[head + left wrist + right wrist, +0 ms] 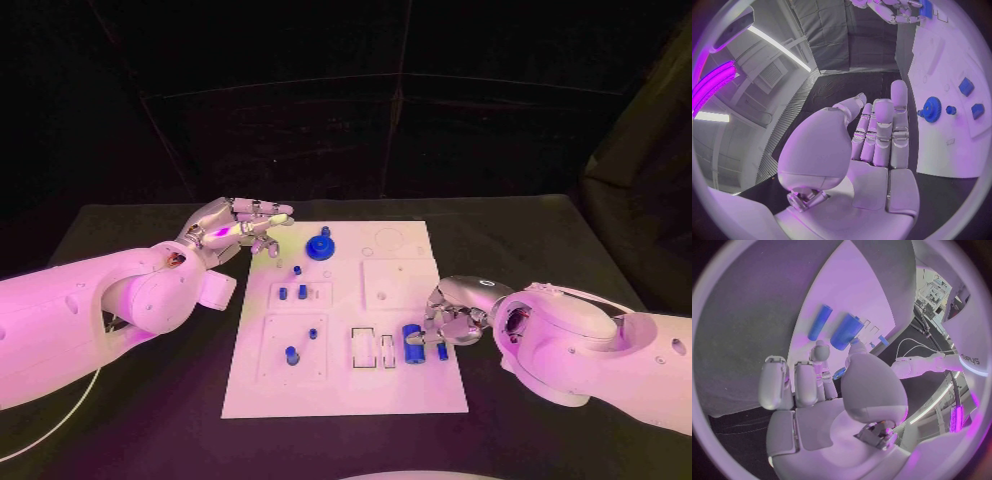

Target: Assemble the parts on the task board

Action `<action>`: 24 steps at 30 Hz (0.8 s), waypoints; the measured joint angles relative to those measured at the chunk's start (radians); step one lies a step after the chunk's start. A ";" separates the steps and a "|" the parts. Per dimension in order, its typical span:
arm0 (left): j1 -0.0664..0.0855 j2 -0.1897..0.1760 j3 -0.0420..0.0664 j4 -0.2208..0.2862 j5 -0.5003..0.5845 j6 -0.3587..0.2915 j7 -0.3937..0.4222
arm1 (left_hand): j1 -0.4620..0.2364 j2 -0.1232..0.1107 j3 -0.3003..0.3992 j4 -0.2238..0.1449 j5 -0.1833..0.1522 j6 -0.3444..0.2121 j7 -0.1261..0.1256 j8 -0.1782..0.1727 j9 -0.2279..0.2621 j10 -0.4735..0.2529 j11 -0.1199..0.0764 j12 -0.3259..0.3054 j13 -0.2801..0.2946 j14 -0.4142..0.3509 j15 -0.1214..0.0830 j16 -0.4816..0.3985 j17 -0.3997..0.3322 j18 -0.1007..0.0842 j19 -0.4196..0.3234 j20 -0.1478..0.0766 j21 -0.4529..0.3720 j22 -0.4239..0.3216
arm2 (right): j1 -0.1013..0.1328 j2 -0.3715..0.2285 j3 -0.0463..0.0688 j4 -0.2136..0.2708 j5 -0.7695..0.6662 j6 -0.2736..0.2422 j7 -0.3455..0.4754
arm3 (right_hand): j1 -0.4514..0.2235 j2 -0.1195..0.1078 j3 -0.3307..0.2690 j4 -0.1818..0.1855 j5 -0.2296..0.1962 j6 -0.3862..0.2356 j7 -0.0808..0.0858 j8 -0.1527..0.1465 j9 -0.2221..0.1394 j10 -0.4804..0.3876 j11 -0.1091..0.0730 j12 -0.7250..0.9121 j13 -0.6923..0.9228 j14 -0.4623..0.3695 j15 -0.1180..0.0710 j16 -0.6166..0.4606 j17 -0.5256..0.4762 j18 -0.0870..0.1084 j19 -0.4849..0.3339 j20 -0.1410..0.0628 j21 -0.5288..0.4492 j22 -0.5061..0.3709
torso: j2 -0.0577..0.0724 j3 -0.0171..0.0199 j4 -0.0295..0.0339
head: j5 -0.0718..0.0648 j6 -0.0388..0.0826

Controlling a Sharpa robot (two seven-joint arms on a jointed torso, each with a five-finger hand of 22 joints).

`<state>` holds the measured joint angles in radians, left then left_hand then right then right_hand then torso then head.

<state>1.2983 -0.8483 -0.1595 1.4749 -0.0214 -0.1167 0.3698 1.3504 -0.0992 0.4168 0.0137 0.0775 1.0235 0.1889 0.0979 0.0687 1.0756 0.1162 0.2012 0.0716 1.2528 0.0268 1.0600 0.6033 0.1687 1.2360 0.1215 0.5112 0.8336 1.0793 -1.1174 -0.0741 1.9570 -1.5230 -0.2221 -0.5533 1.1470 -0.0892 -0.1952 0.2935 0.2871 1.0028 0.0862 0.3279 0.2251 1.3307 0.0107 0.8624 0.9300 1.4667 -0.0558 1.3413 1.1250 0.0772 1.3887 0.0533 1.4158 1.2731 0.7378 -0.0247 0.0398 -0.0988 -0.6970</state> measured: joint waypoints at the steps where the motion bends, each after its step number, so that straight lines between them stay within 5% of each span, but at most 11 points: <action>1: 0.000 0.000 0.000 0.000 0.000 0.000 0.000 | 0.000 0.000 0.000 0.000 0.000 0.000 0.000 0.000 0.000 0.000 0.000 0.000 0.000 0.000 0.000 0.000 0.000 0.000 0.000 0.000 0.000 0.000 | -0.003 0.005 0.000 -0.001 -0.004 0.003 -0.001 | 0.000 0.000 0.000 0.000 0.000 0.000 0.000 0.000 0.002 0.000 0.000 0.004 0.003 0.000 0.000 0.000 0.001 0.000 0.000 0.000 0.000 0.000 | 0.000 -0.0001 0.0000 | 0.000 0.000; 11: 0.000 -0.003 -0.001 0.000 0.000 0.000 0.000 | 0.000 0.000 0.000 0.000 0.000 0.000 0.000 0.004 0.000 0.000 0.000 0.005 0.000 0.000 0.000 0.000 0.000 0.000 0.000 0.000 0.000 -0.001 | -0.014 0.039 0.005 -0.014 -0.020 0.008 -0.005 | 0.001 0.001 0.006 0.000 0.002 0.006 0.002 0.023 0.024 0.006 -0.006 0.025 0.034 0.000 0.000 0.009 0.018 0.000 0.004 -0.004 0.004 0.005 | 0.001 -0.0009 0.0000 | 0.002 -0.006; 17: -0.001 -0.004 -0.001 0.001 0.000 0.000 0.000 | 0.000 0.000 0.000 0.000 0.000 0.000 0.000 0.004 0.000 0.000 0.000 0.005 0.000 0.000 0.000 0.000 0.000 0.000 0.000 0.000 0.000 -0.001 | -0.019 0.052 0.006 -0.019 -0.021 0.005 -0.005 | 0.030 0.030 0.017 -0.006 0.024 0.007 -0.005 0.037 0.039 0.011 -0.011 0.029 0.051 0.000 -0.007 0.015 0.032 0.000 0.003 -0.004 0.004 0.009 | 0.001 -0.0012 0.0001 | 0.001 -0.008; 24: -0.001 -0.004 -0.001 0.001 0.000 0.000 0.000 | 0.000 0.000 0.000 0.000 0.000 0.000 0.000 0.004 0.000 0.000 0.000 0.005 0.000 0.000 0.000 0.000 0.000 0.000 0.000 0.000 0.000 -0.001 | -0.024 0.052 0.005 -0.015 -0.018 -0.017 -0.004 | 0.085 0.055 0.024 -0.013 0.109 0.008 -0.015 0.047 0.059 0.016 -0.016 0.039 0.074 -0.003 -0.010 0.030 0.057 0.000 0.013 -0.013 0.015 0.025 | -0.001 -0.0016 0.0009 | 0.000 -0.009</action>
<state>1.2972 -0.8525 -0.1604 1.4757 -0.0214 -0.1164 0.3693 1.3504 -0.0992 0.4168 0.0136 0.0775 1.0235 0.1889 0.1015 0.0687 1.0756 0.1162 0.2058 0.0716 1.2528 0.0268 1.0600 0.6032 0.1686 1.2360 0.1215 0.5112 0.8328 1.0558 -1.0654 -0.0695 1.9423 -1.5413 -0.2389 -0.5573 1.2322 -0.0337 -0.1708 0.2806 0.3959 1.0107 0.0714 0.3746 0.2841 1.3471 -0.0057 0.9010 1.0038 1.4640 -0.0656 1.3712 1.1824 0.0772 1.4015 0.0405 1.4310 1.2984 0.7372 -0.0264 0.0407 -0.0984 -0.7064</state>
